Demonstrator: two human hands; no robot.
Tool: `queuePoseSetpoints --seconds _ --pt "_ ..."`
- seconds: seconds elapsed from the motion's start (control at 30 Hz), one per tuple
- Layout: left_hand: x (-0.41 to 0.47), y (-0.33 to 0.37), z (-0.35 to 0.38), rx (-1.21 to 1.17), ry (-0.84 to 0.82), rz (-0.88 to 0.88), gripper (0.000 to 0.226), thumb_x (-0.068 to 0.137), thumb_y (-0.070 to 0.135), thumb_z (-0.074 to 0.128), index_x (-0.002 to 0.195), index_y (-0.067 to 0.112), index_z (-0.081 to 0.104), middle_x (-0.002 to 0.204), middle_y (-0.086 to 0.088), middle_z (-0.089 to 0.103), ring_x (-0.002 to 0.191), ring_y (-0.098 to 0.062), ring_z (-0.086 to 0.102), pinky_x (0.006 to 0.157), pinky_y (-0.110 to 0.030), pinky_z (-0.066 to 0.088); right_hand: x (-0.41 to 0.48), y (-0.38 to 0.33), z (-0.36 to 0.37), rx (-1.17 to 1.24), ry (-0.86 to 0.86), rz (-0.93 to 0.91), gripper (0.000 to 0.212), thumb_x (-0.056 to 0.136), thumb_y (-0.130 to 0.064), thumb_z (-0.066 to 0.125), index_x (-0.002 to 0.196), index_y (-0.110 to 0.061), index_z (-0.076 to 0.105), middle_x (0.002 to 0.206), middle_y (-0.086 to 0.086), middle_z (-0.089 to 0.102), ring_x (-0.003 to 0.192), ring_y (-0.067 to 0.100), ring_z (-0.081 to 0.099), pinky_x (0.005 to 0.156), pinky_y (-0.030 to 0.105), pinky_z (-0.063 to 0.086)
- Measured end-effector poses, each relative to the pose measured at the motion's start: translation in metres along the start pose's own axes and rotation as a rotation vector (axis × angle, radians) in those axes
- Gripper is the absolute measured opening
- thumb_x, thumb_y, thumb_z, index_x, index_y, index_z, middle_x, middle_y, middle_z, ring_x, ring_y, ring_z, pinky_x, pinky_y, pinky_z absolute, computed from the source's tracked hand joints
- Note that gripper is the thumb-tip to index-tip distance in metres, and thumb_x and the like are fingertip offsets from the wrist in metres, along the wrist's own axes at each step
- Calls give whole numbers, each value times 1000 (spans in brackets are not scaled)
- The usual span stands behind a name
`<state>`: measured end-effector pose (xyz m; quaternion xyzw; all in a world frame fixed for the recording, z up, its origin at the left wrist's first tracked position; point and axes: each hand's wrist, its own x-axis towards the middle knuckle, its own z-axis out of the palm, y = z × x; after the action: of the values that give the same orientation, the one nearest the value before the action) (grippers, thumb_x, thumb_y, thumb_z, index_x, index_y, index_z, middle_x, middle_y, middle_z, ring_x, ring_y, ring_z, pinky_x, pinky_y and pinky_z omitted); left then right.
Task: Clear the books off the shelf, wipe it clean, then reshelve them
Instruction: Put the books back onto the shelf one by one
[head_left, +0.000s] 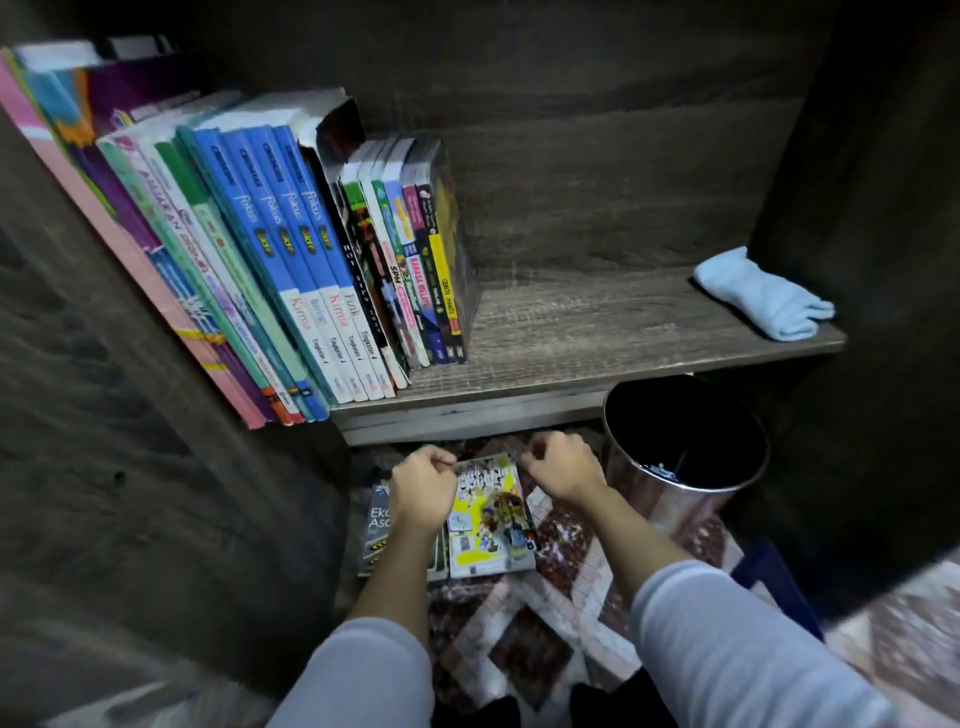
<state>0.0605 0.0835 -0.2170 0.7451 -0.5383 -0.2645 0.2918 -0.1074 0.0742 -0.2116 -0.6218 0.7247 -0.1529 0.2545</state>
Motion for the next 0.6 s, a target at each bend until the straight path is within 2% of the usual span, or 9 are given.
queuePoseSetpoints --seconds 0.1,0.27,0.33,0.4,0.47,0.5,0.53,0.57,0.6 --pt "18 -19 23 32 -129 -175 25 88 9 48 104 16 65 111 -7 65 104 -30 59 85 -28 45 20 19 19 -18 -143 94 38 89 -39 54 106 -6 63 111 21 64 103 36 59 78 33 46" --pt "41 -38 60 -24 -201 -320 28 88 9 47 108 0 63 115 -21 62 104 -34 58 81 -32 45 48 43 46 -111 -339 159 46 90 -31 55 129 -7 52 133 18 54 122 32 51 96 32 44" --pt "50 -44 79 -2 -260 -393 27 97 12 41 102 -3 63 107 -21 62 88 -31 58 70 -31 37 65 58 63 -108 -354 212 46 89 -32 53 129 -8 52 133 17 54 122 31 51 97 32 44" --pt "56 -49 91 63 -393 -433 31 101 12 37 96 -3 64 107 -21 62 59 -22 43 68 -38 36 77 67 76 -84 -339 243 44 90 -33 52 125 -7 55 131 15 56 119 30 53 95 31 44" --pt "70 -59 105 13 -447 -492 31 101 10 38 125 -3 53 128 -23 54 56 -14 41 73 -34 42 87 76 90 -31 -365 259 42 94 -32 49 124 -4 56 131 14 56 120 30 52 95 30 42" --pt "76 -66 113 -28 -438 -531 37 100 9 38 135 -2 42 123 -23 56 58 -11 47 68 -28 42 90 82 98 0 -385 278 42 96 -33 47 124 -3 56 131 15 55 120 29 52 95 30 42" --pt "81 -70 117 -32 -434 -586 38 101 9 37 138 3 37 104 -21 59 55 -11 51 62 -25 39 93 87 106 26 -408 313 43 97 -34 45 125 -3 55 131 16 54 118 27 54 94 29 43" --pt "84 -76 123 -62 -427 -641 30 101 8 36 132 9 38 82 -16 53 51 -10 48 59 -24 37 97 93 117 51 -430 345 42 98 -33 44 125 -3 54 131 17 53 111 20 59 89 26 46" --pt "84 -80 127 -57 -452 -649 21 101 6 35 121 11 39 73 -12 46 53 -14 47 62 -26 35 100 98 126 88 -457 384 40 98 -28 44 125 -1 54 131 18 53 96 10 65 78 18 50"
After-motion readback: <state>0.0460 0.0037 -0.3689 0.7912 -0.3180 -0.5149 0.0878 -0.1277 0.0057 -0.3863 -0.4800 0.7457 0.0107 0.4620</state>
